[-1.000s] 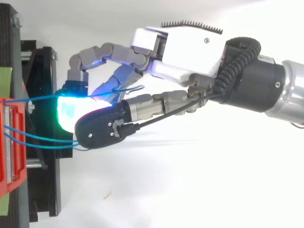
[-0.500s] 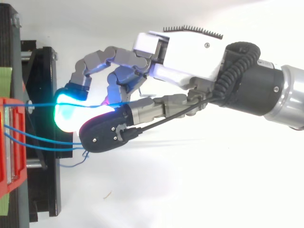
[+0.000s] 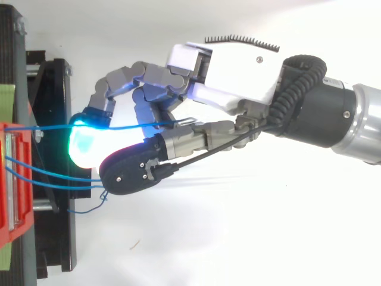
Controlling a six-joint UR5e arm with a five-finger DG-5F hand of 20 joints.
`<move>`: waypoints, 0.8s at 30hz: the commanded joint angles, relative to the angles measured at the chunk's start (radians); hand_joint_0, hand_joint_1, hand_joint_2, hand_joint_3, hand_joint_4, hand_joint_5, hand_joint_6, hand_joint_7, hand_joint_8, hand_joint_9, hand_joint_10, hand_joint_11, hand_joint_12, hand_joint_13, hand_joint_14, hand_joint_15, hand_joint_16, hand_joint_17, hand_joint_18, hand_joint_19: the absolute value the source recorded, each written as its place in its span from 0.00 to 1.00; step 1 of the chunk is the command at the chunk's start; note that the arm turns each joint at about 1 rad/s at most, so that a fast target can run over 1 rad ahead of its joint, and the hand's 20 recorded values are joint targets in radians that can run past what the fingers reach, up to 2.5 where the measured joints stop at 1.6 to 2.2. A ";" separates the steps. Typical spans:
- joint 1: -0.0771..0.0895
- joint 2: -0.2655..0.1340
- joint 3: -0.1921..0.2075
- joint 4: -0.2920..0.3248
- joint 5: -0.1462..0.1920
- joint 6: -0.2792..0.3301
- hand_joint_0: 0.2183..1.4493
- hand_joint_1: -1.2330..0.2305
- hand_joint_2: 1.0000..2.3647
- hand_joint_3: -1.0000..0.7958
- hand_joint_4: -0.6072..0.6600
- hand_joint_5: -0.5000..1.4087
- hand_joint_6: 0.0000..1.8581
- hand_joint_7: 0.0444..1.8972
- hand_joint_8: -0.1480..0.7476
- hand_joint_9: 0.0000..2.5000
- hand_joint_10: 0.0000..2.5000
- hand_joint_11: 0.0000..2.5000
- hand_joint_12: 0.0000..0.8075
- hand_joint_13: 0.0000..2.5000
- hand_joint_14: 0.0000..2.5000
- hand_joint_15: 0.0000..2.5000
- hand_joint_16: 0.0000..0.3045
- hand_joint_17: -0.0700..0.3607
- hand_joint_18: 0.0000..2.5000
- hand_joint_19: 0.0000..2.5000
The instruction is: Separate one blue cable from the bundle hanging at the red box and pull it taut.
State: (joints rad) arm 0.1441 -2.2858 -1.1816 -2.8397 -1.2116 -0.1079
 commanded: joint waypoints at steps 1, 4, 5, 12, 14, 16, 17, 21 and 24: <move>0.000 0.002 0.000 -0.007 0.000 0.004 0.26 0.41 0.00 0.30 0.61 0.16 0.40 0.42 0.50 0.20 0.97 0.37 0.41 0.28 0.93 0.45 0.11 0.33 0.41 0.64; -0.003 0.002 0.000 -0.012 0.000 0.010 0.26 0.41 0.00 0.30 0.62 0.16 0.40 0.42 0.49 0.19 1.00 0.36 0.41 0.26 1.00 0.45 0.11 0.33 0.44 0.70; -0.003 0.002 0.000 -0.012 0.000 0.010 0.26 0.42 0.00 0.30 0.62 0.16 0.40 0.42 0.50 0.18 1.00 0.36 0.41 0.25 1.00 0.47 0.11 0.33 0.45 0.72; -0.008 0.029 0.000 -0.059 0.006 0.030 0.27 0.44 0.00 0.29 0.61 0.16 0.40 0.42 0.49 0.16 1.00 0.37 0.40 0.25 1.00 0.50 0.11 0.33 0.49 0.78; -0.014 0.037 0.000 -0.092 0.023 0.063 0.27 0.45 0.00 0.29 0.61 0.16 0.40 0.43 0.50 0.15 1.00 0.37 0.39 0.25 1.00 0.51 0.11 0.34 0.49 0.76; -0.015 0.037 0.000 -0.096 0.029 0.077 0.27 0.45 0.00 0.29 0.61 0.16 0.40 0.42 0.50 0.15 1.00 0.38 0.39 0.26 1.00 0.51 0.11 0.34 0.49 0.76; -0.017 0.037 0.000 -0.096 0.037 0.097 0.27 0.45 0.00 0.29 0.61 0.16 0.40 0.43 0.49 0.15 1.00 0.38 0.39 0.26 1.00 0.51 0.11 0.33 0.49 0.76; -0.018 0.037 0.000 -0.098 0.047 0.106 0.27 0.45 0.00 0.29 0.60 0.16 0.40 0.42 0.50 0.15 1.00 0.39 0.39 0.26 1.00 0.53 0.11 0.34 0.49 0.76; -0.024 0.035 -0.001 -0.104 0.049 0.106 0.27 0.45 0.00 0.29 0.60 0.16 0.40 0.42 0.50 0.15 1.00 0.40 0.39 0.26 1.00 0.54 0.11 0.34 0.49 0.75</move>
State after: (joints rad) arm 0.1252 -2.2495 -1.1813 -2.9376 -1.1664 -0.0050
